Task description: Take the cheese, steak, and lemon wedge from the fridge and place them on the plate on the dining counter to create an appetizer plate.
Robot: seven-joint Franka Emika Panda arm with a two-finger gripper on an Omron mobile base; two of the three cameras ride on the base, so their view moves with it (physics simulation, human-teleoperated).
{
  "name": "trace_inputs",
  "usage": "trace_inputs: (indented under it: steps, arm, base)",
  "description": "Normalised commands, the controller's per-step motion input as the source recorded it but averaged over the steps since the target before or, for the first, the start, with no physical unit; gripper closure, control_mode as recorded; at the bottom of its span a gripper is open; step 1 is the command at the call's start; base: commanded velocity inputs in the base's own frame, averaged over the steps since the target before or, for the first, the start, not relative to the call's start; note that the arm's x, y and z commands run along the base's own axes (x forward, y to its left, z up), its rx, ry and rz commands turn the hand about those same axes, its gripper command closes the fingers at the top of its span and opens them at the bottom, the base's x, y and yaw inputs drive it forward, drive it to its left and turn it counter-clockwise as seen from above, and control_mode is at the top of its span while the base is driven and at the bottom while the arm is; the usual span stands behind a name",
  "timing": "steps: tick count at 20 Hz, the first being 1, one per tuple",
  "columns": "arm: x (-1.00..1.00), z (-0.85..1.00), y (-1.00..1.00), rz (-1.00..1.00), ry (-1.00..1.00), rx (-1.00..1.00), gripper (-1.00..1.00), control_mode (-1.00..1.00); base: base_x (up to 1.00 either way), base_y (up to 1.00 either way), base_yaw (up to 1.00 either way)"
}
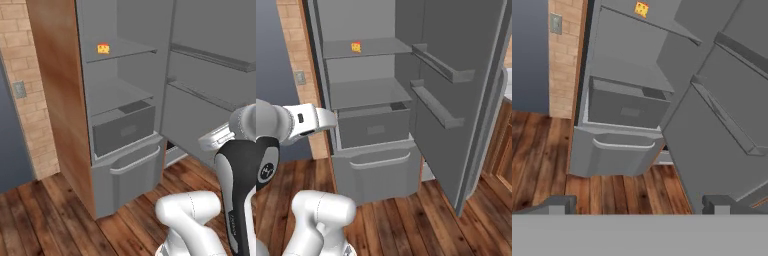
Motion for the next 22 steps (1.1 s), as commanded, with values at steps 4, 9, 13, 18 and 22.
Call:
trace_inputs:
  steps: [4,9,13,18,22]
  arm:
    - [0.00,0.00,0.00,0.00,0.00,0.00,-1.00,1.00]
    - [0.00,0.00,0.00,0.00,0.00,0.00,-1.00,1.00]
    - [0.00,0.00,0.00,0.00,0.00,0.00,-1.00,1.00]
    - [0.00,0.00,0.00,0.00,0.00,0.00,-1.00,1.00]
    - [0.00,0.00,0.00,0.00,0.00,0.00,-1.00,1.00]
  base:
    - [0.43,-0.04,0.00]
    - [0.85,0.05,0.10]
    - [1.00,-0.10,0.22]
    - [0.89,-0.34,0.17]
    - [0.73,-0.37,0.16]
